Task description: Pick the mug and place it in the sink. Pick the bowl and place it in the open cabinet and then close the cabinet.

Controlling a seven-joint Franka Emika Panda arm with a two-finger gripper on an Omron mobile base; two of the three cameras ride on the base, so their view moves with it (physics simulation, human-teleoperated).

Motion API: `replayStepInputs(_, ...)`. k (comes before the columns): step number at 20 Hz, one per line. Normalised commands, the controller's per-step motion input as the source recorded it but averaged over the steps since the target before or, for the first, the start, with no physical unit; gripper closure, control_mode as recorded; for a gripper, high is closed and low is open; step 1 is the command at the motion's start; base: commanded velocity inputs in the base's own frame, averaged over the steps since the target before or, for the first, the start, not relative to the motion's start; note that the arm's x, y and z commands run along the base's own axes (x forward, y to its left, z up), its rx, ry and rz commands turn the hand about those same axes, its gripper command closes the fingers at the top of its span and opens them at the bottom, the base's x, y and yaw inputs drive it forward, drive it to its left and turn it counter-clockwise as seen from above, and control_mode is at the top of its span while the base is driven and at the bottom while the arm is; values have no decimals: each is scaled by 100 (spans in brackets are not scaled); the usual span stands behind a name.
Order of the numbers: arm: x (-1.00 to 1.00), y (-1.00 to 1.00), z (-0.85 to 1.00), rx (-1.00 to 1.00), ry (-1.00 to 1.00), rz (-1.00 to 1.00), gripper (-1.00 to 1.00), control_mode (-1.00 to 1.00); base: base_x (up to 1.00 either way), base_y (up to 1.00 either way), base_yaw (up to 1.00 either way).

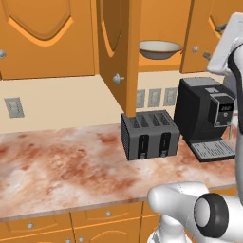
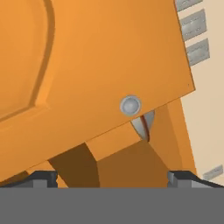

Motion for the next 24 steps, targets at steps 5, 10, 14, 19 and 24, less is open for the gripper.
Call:
replayStepInputs(5,-100,0,-45,5,3,-8,-100,-100,0,0,0)
replayStepInputs(10,-94,0,-7,21,0,-13,-100,-100,0,0,0)
replayStepInputs(14,-59,14,0,40,8,-3,-100,-100,0,0,0)
replayStepInputs(19,-63,20,0,32,11,-6,-100,-100,0,0,0)
replayStepInputs(24,-52,12,0,29,12,-15,-100,-100,0,0,0)
